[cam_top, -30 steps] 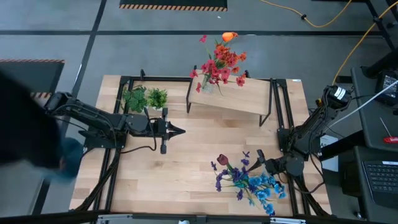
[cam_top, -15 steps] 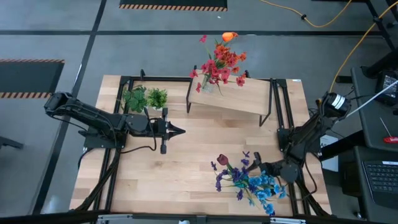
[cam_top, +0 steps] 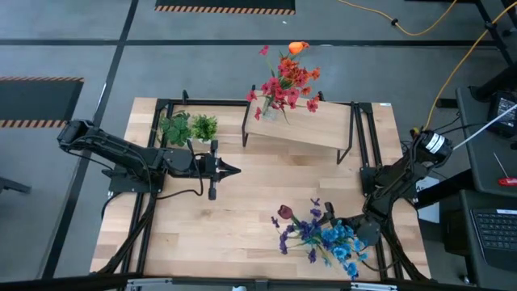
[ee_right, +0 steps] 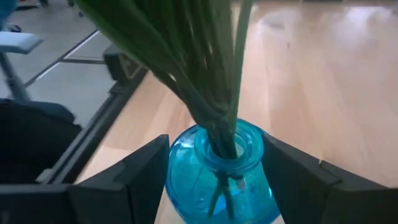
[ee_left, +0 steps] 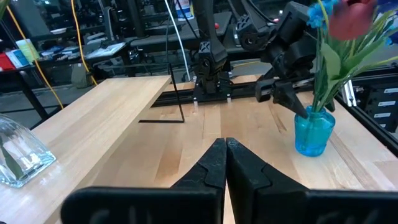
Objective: Pick and place flowers into a vace then onto a shelf
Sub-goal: Put the blue vase on the shelf
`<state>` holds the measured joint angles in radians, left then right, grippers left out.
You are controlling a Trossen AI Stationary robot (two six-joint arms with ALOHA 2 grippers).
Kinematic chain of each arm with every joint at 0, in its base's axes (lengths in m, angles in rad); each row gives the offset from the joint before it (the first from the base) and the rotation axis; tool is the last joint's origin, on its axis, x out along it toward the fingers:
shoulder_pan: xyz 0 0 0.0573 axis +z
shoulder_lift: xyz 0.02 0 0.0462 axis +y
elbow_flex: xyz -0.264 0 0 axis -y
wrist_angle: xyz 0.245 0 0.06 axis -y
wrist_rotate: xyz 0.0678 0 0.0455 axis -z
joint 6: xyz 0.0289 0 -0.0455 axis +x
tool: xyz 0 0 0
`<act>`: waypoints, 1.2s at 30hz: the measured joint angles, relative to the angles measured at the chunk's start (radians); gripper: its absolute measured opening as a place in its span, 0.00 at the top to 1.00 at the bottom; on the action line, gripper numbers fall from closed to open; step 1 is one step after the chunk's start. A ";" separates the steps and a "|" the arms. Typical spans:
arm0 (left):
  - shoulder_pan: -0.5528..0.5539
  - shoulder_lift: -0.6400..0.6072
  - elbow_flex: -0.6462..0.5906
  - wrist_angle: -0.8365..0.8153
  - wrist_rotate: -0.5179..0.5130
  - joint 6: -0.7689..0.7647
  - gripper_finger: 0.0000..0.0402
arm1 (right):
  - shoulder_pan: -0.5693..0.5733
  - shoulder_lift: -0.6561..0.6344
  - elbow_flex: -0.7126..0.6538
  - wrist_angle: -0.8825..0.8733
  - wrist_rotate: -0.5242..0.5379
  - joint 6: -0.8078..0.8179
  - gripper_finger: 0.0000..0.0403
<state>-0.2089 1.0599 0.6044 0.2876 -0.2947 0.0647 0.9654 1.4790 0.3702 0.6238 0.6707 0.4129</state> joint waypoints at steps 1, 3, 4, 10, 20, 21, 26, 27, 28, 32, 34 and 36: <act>0.000 0.000 0.000 0.000 0.000 0.000 0.99 | -0.006 0.008 0.003 0.002 0.006 -0.002 0.37; 0.000 0.000 0.000 0.000 0.000 -0.001 0.99 | -0.017 0.016 0.004 0.010 0.008 0.000 0.37; 0.000 0.000 0.000 0.000 0.000 0.000 0.99 | -0.021 0.019 0.004 0.017 0.008 -0.001 0.37; 0.000 0.000 0.000 0.000 0.000 0.000 0.99 | -0.028 0.020 0.004 0.026 0.016 -0.002 0.37; 0.000 0.000 0.000 -0.001 0.000 0.000 1.00 | -0.028 0.020 0.003 0.026 0.067 -0.002 0.37; 0.000 0.000 0.000 -0.002 0.000 0.000 1.00 | -0.028 0.020 0.003 0.026 0.067 -0.002 0.37; 0.000 0.000 0.000 -0.002 0.000 0.000 0.99 | -0.028 0.020 0.003 0.027 0.057 0.002 0.37; 0.000 0.000 0.000 -0.004 0.000 0.000 0.99 | -0.028 0.020 0.003 0.027 0.057 0.003 0.37; 0.000 0.000 0.000 -0.006 0.000 0.000 0.99 | -0.028 0.021 0.003 0.028 0.056 0.003 0.37; 0.000 0.000 0.000 -0.016 0.000 0.000 1.00 | -0.035 0.045 0.003 0.043 0.055 0.010 0.37; 0.000 0.000 0.000 -0.025 0.000 0.000 0.99 | -0.047 0.065 0.011 0.056 0.057 0.022 0.37; 0.000 0.000 0.000 -0.027 0.000 0.000 0.99 | -0.057 0.086 0.022 0.068 0.058 0.007 0.37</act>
<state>-0.2087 1.0603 0.6044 0.2606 -0.2947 0.0649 0.9087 1.5648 0.3922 0.6921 0.7289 0.4203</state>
